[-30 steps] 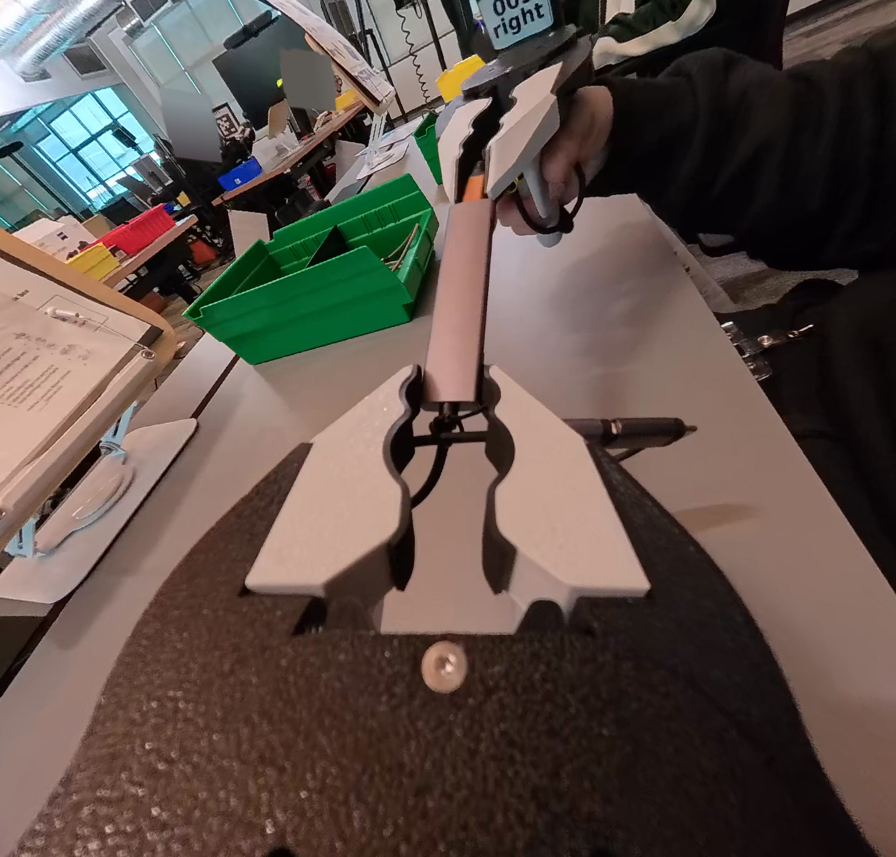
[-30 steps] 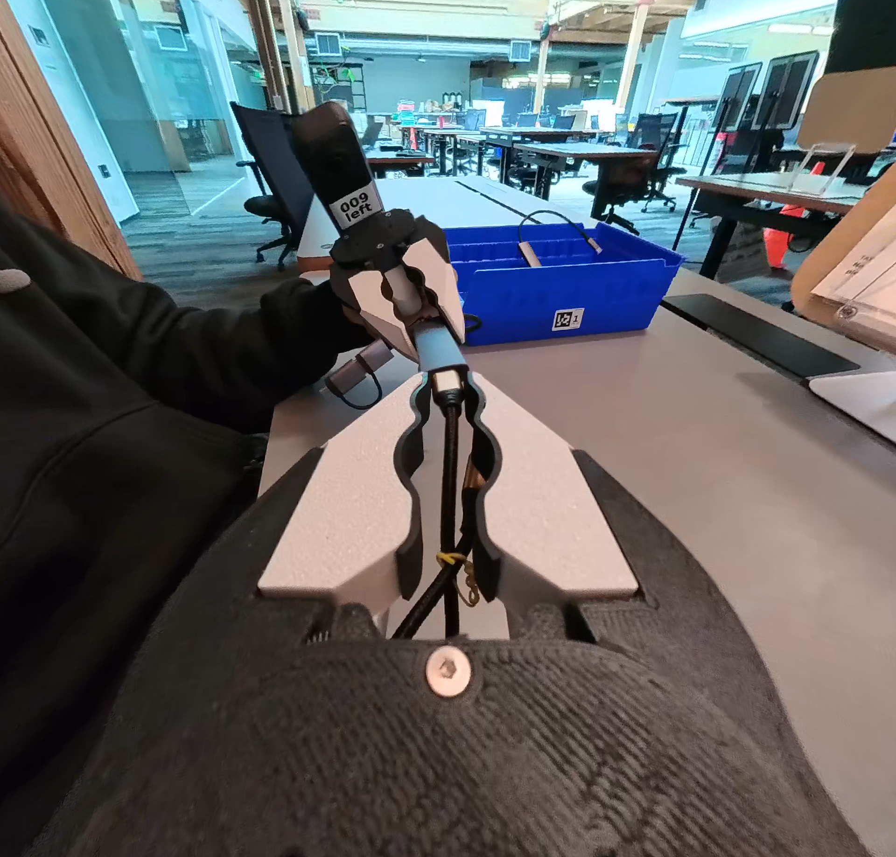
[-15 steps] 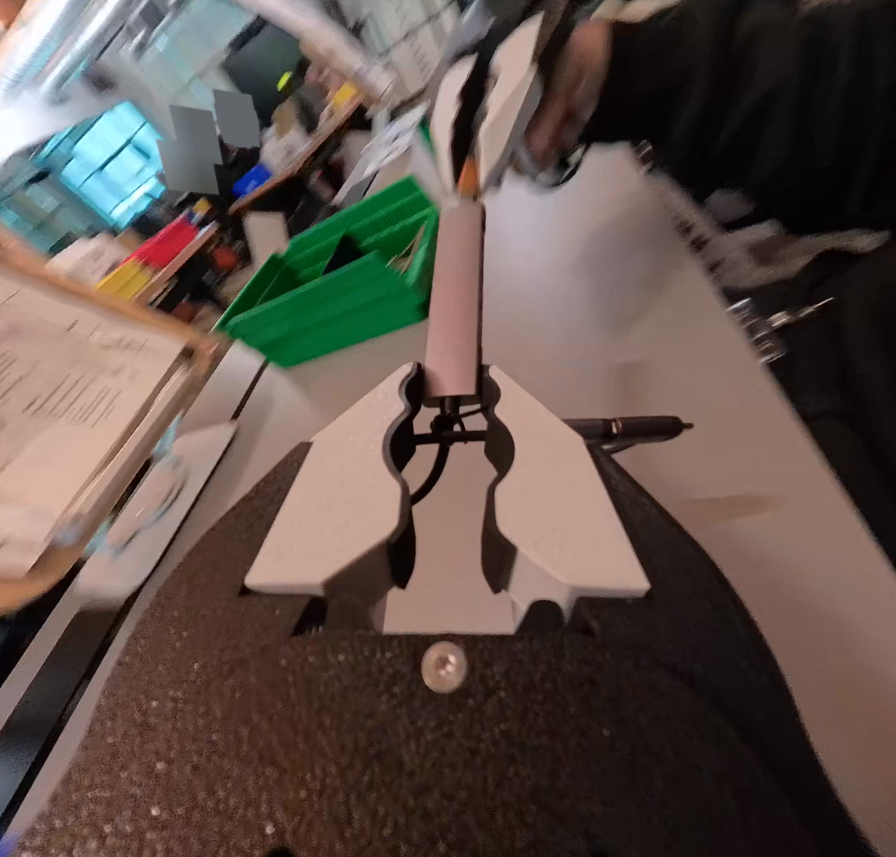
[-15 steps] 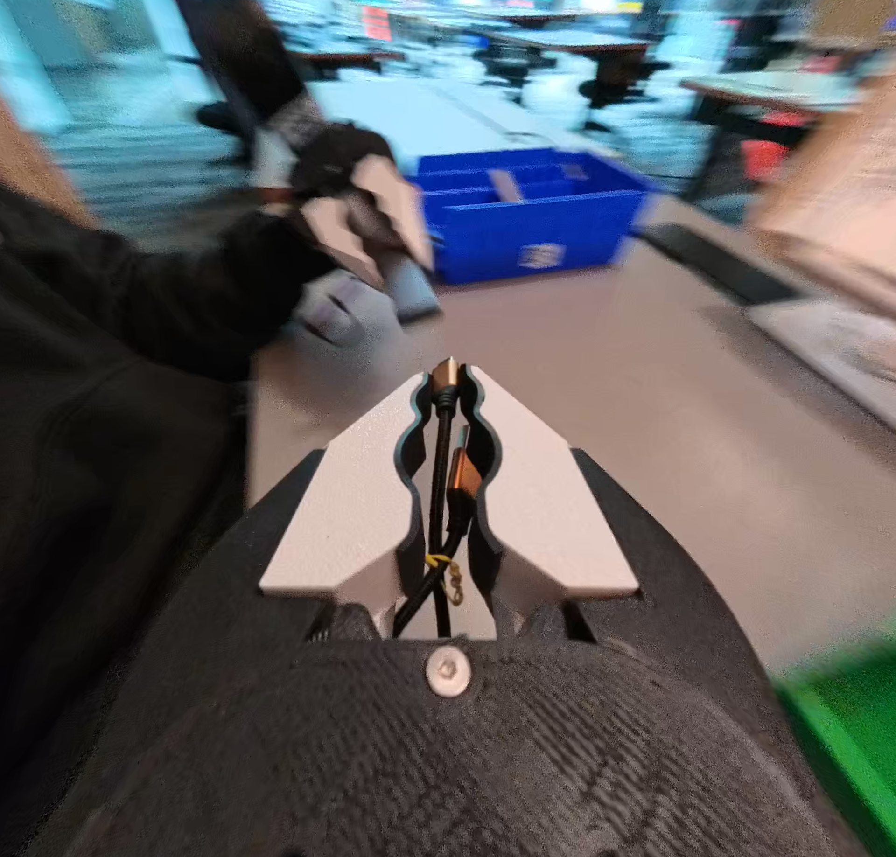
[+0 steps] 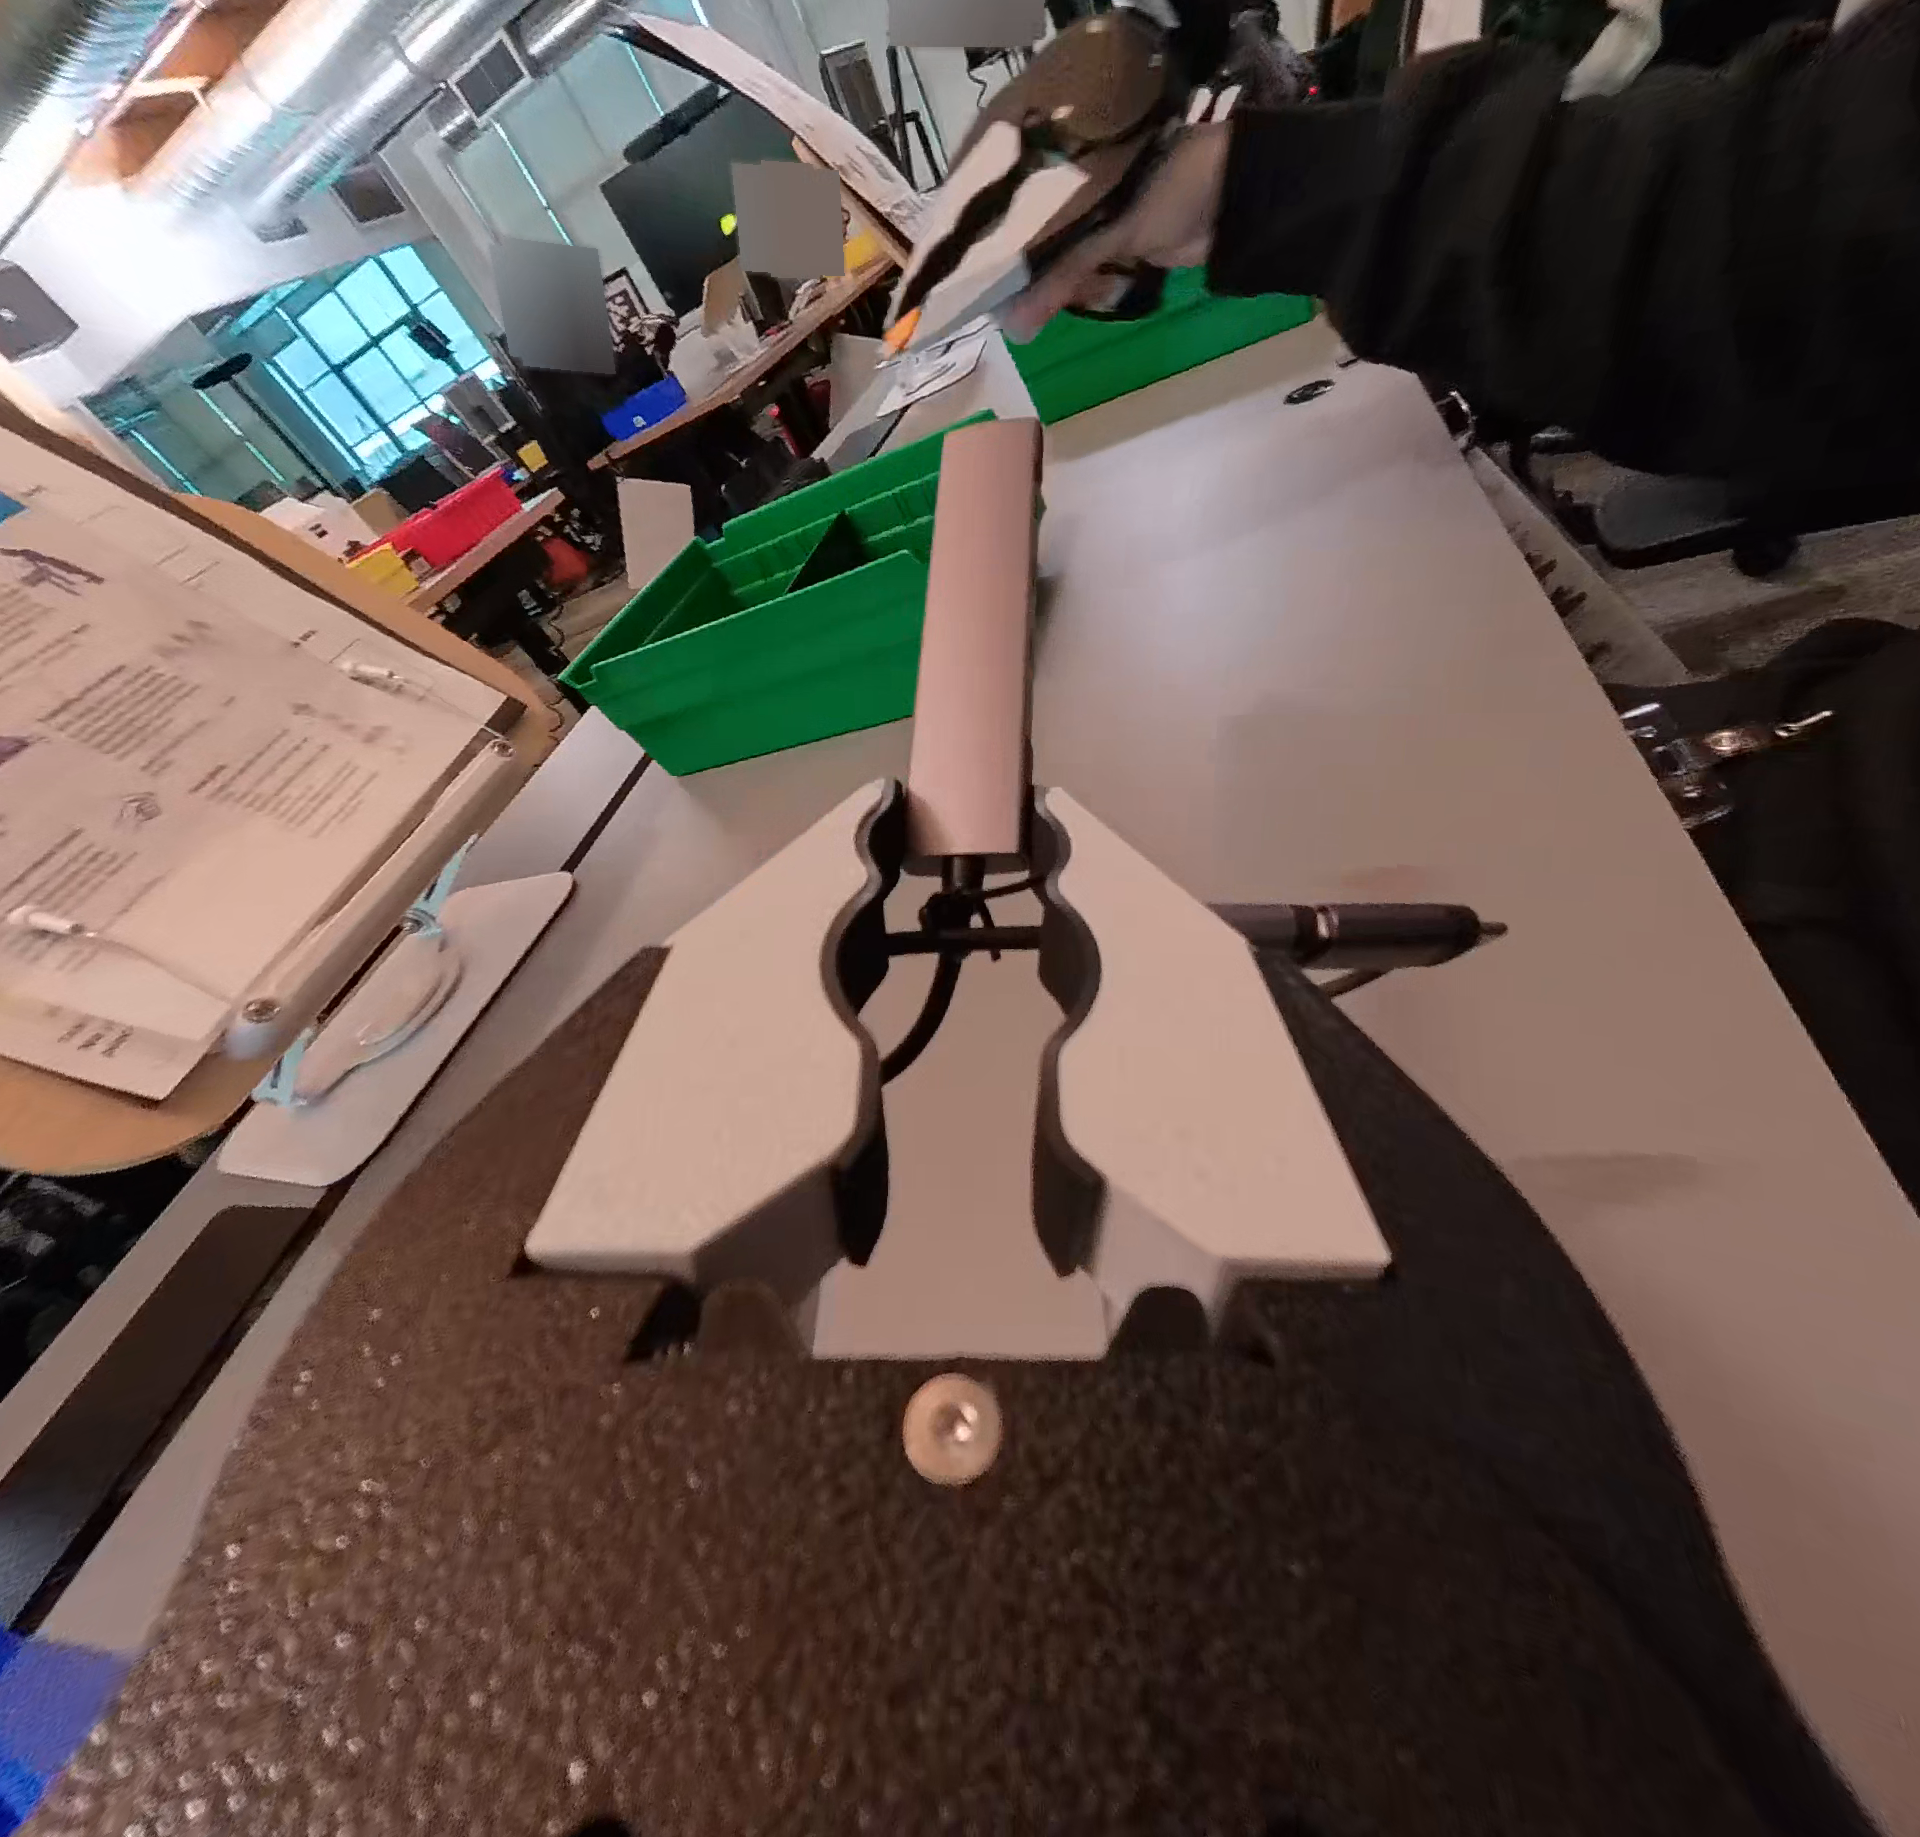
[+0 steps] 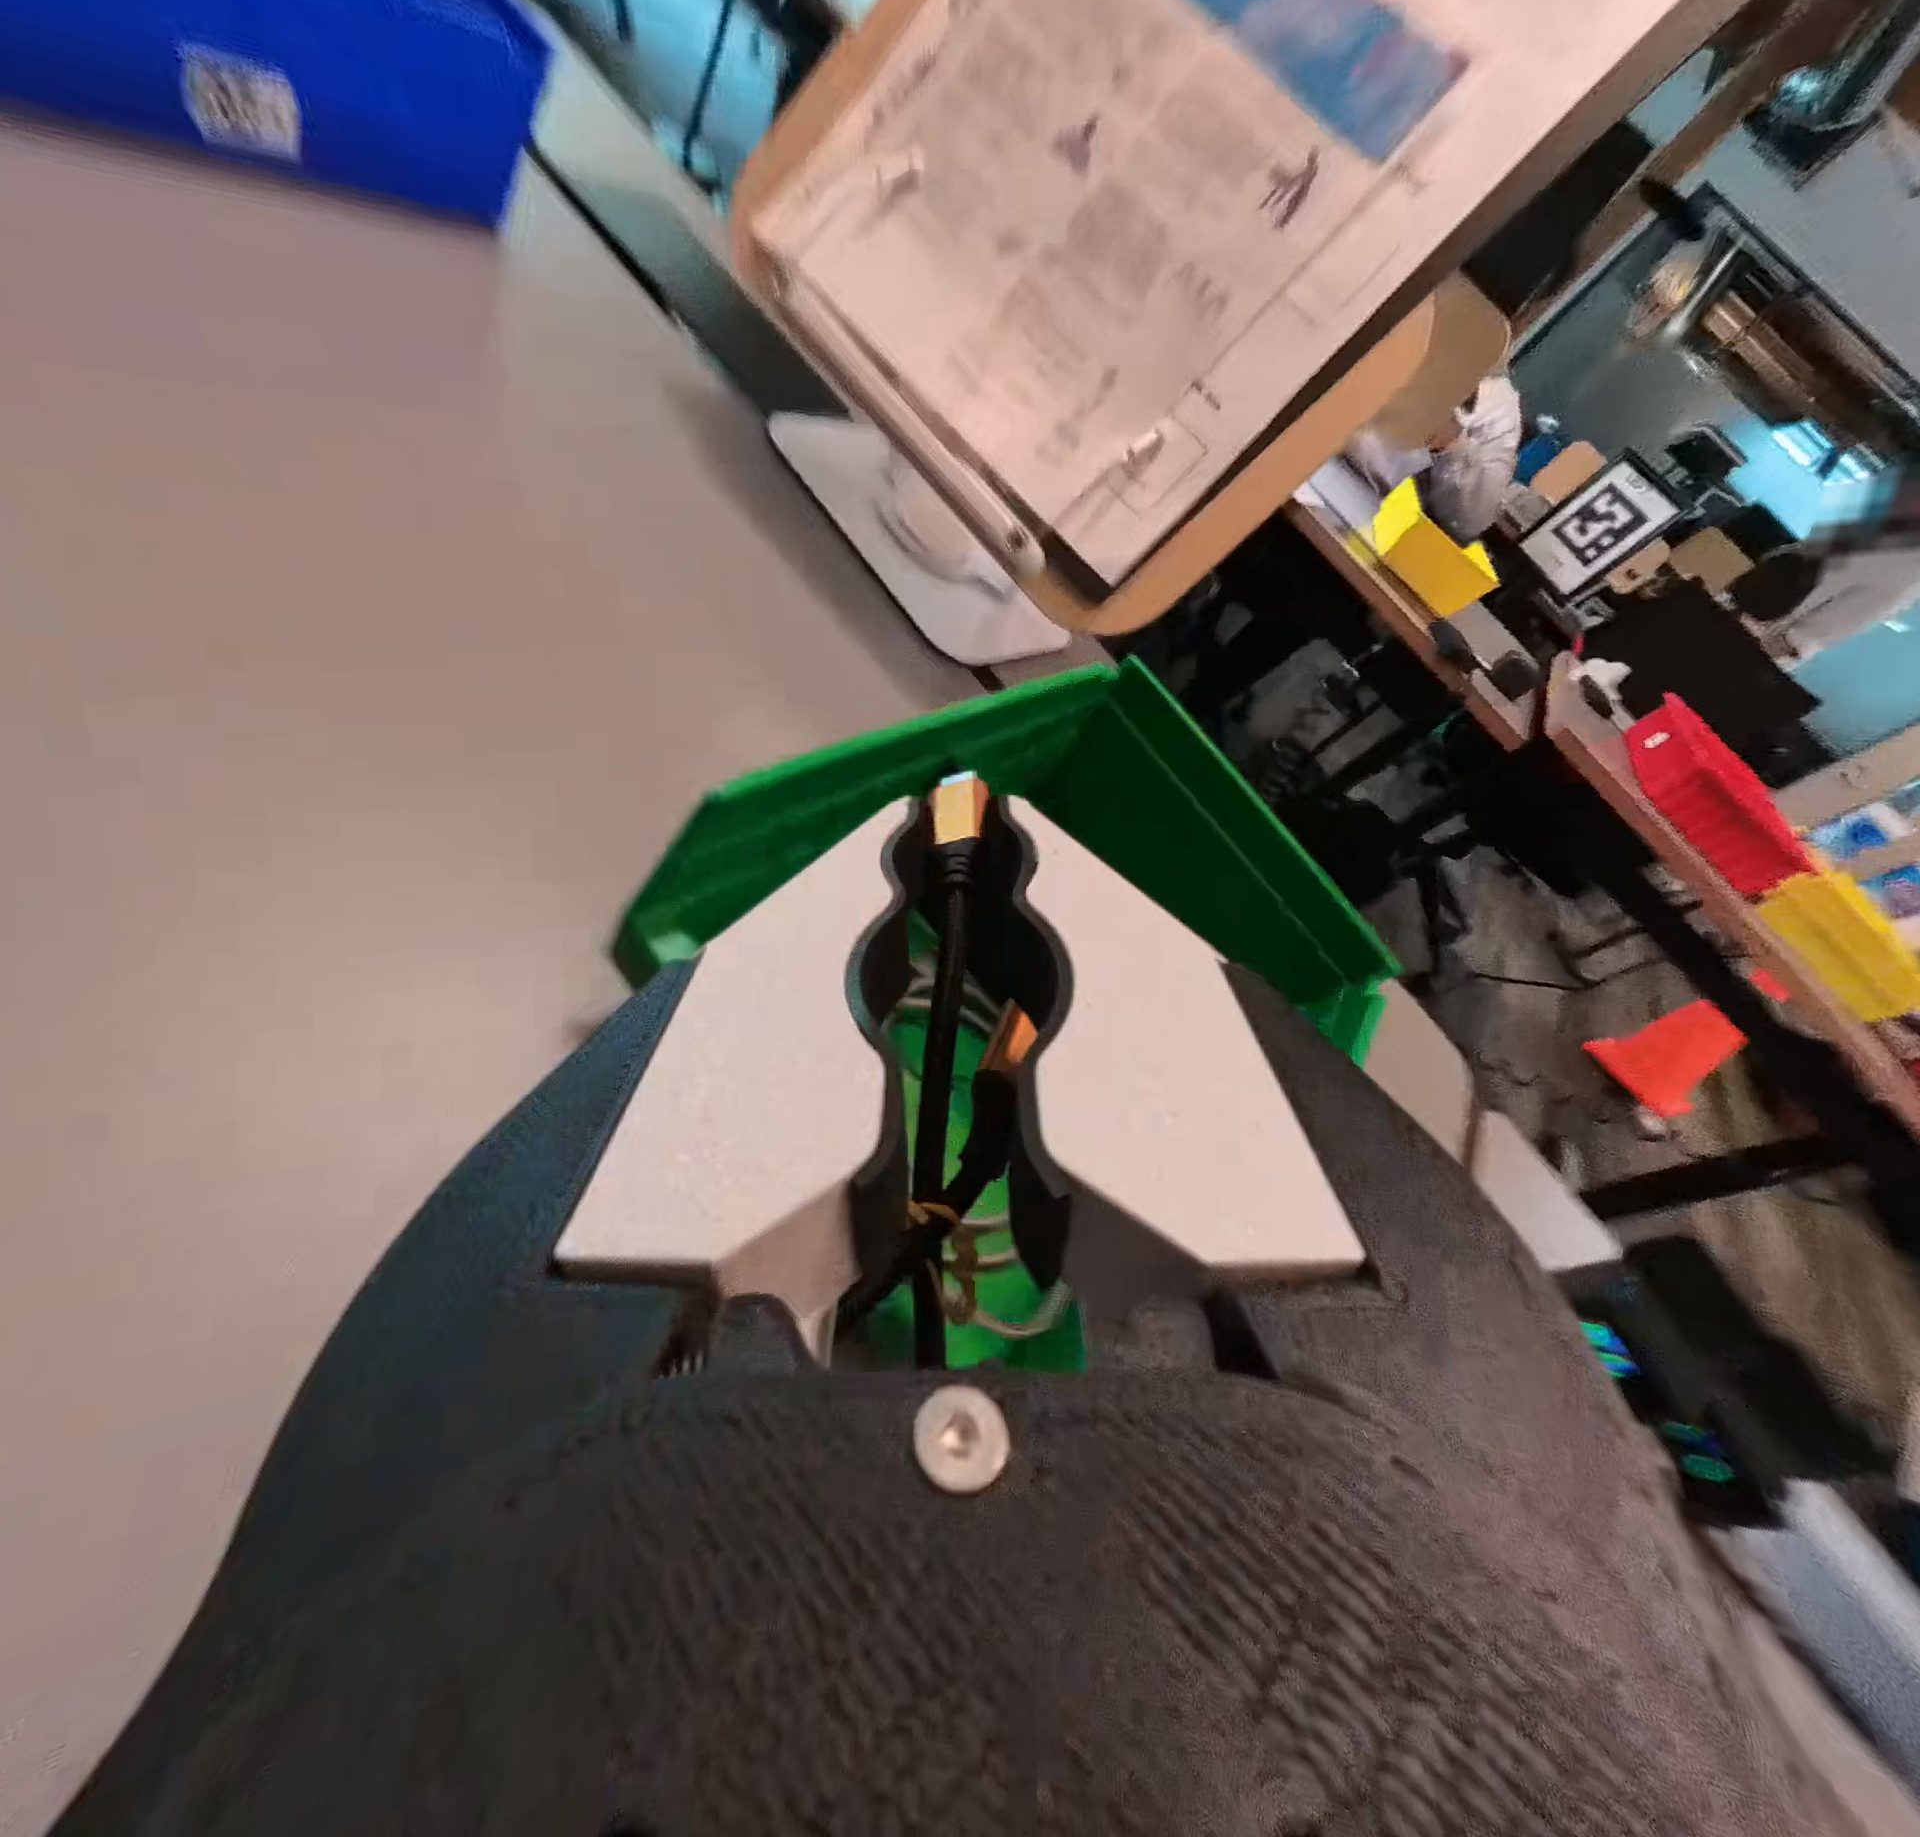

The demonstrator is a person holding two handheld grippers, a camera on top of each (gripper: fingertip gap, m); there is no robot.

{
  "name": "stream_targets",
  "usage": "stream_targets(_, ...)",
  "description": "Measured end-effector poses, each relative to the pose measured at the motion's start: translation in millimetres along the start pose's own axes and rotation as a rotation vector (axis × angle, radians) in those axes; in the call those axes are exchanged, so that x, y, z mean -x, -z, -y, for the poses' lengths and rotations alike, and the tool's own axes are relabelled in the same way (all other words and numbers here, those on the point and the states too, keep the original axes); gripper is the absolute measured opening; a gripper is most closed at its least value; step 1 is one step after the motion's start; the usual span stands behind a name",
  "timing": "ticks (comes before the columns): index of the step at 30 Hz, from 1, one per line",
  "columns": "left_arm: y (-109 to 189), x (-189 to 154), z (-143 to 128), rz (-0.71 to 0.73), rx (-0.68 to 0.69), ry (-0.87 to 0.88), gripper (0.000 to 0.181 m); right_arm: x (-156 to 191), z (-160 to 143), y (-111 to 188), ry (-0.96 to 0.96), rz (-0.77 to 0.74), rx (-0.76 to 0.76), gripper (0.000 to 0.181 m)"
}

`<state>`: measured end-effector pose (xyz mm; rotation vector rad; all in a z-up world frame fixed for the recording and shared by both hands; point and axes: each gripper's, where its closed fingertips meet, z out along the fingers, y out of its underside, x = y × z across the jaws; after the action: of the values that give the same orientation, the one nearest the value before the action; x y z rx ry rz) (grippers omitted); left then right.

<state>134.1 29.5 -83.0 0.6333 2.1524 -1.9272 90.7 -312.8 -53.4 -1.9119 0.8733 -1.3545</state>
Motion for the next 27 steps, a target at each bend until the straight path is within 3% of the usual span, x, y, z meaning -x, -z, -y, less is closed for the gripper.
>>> stream_targets(1,-1,0,-1,-0.004,0.004,0.005,0.021,-11,-6,-10,0.061,-0.009,0.043,0.01)
stream_targets(7,0,2,-7,0.0,-0.001,0.033,0.021,-49,-19,-70,0.317,-0.057,0.122,0.011)
stream_targets(11,1,2,-12,-0.002,0.015,0.038,0.021,-5,-64,-99,0.245,0.158,0.276,0.011)
stream_targets(14,3,3,-14,-0.006,0.012,0.047,0.021,3,-73,-106,0.195,0.129,0.261,0.028)
stream_targets(17,4,4,-15,-0.004,0.003,0.058,0.021,0,-52,-96,-0.016,0.139,0.139,0.044)
stream_targets(19,5,5,-15,0.001,0.002,0.06,0.021,-19,-36,-83,-0.166,0.07,0.074,0.055)
stream_targets(22,3,6,-12,0.008,-0.007,0.053,0.021,-20,6,-63,-0.424,0.086,-0.088,0.065)
stream_targets(25,-4,0,-6,-0.011,-0.026,0.038,0.021,30,46,-54,-0.727,0.301,-0.159,0.077)
stream_targets(27,-13,-6,-2,-0.022,-0.026,0.002,0.021,89,74,-48,-0.917,0.571,-0.14,0.086)
